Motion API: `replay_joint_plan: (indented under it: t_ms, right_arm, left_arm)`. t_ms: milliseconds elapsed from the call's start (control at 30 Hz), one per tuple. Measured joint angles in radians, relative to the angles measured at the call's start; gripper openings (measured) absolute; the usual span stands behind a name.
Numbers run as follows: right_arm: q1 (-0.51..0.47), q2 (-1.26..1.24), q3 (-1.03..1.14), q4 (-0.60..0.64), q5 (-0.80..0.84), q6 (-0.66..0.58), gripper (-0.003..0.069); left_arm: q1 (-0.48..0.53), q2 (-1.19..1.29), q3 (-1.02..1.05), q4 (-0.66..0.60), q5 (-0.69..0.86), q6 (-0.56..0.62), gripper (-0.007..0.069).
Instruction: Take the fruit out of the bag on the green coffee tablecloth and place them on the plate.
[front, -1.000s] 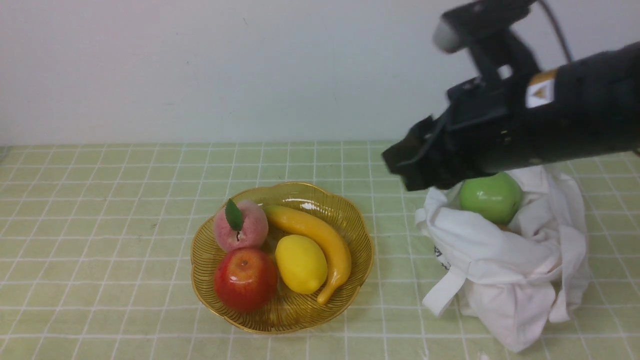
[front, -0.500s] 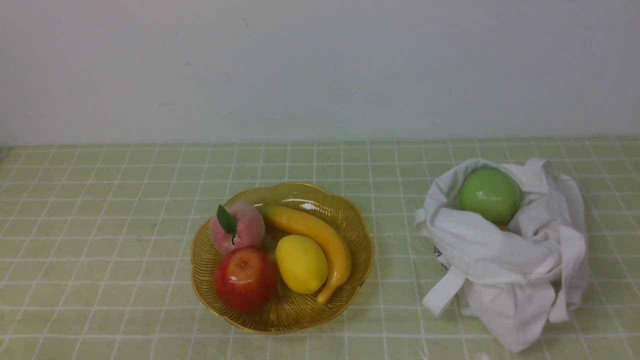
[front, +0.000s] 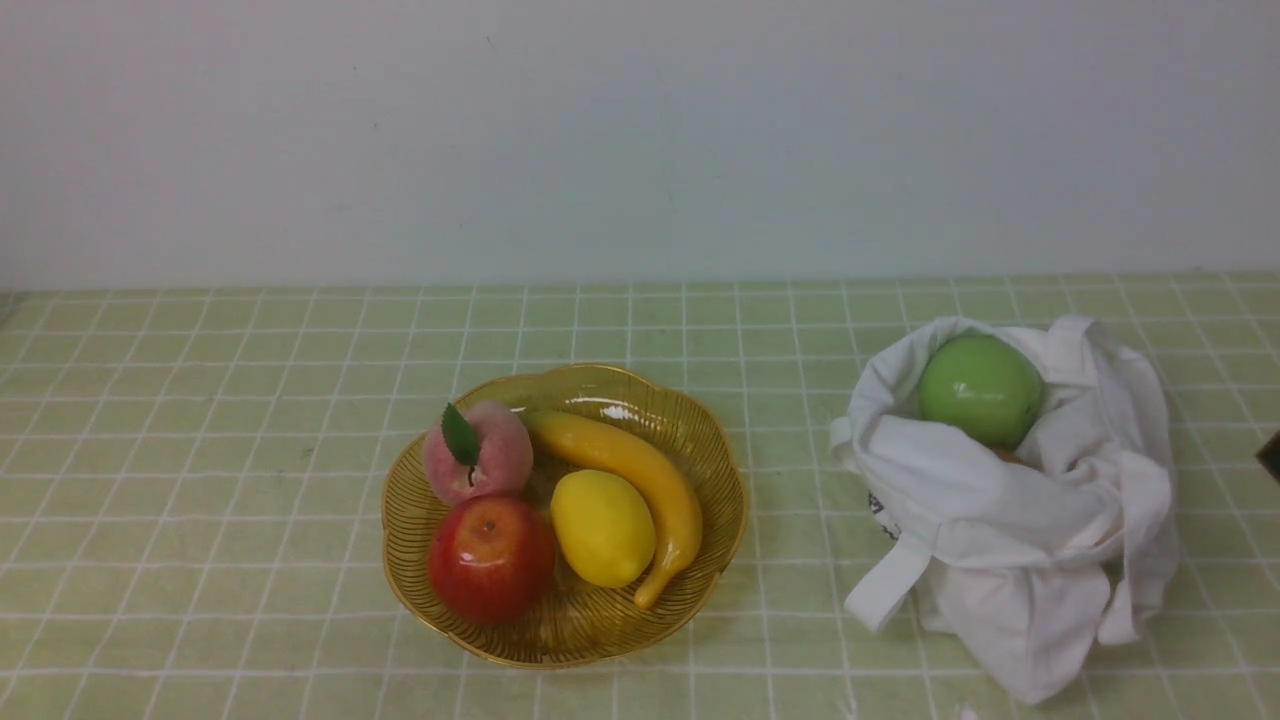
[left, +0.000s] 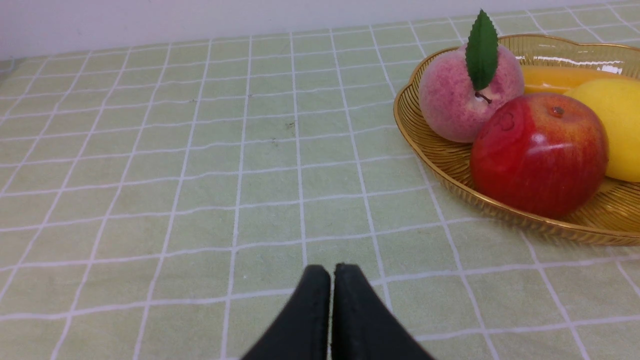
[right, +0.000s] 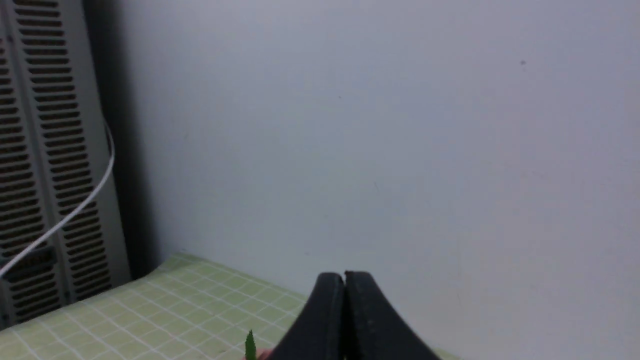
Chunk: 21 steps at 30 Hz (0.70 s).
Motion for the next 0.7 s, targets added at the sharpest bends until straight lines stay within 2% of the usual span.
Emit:
replay_joint_plan:
  t_ms: [233, 333, 400, 433, 500, 667, 700]
  right_arm:
    - [0.000, 0.000, 0.001, -0.008, -0.205, 0.001, -0.0011]
    - [0.000, -0.001, 0.001, 0.040, -0.260, -0.010, -0.0011]
    - [0.000, -0.001, 0.001, 0.134, -0.267, -0.058, -0.0011]
    - [0.000, -0.001, 0.001, 0.263, -0.258, -0.145, -0.0011]
    - [0.000, -0.001, 0.001, 0.438, -0.224, -0.276, -0.0011]
    - [0.000, -0.001, 0.001, 0.658, -0.127, -0.530, -0.0011]
    - [0.000, -0.001, 0.001, 0.669, -0.118, -0.536, -0.0011]
  left_arm:
    - [0.000, 0.000, 0.000, 0.000, 0.000, 0.000, -0.0008]
    - [0.000, 0.000, 0.000, 0.000, 0.000, 0.000, -0.0008]
    - [0.000, 0.000, 0.000, 0.000, 0.000, 0.000, -0.0008]
    - [0.000, 0.000, 0.000, 0.000, 0.000, 0.000, -0.0008]
    - [0.000, 0.000, 0.000, 0.000, 0.000, 0.000, -0.0008]
    - [0.000, 0.000, 0.000, 0.000, 0.000, 0.000, -0.0008]
    - [0.000, 0.000, 0.000, 0.000, 0.000, 0.000, -0.0008]
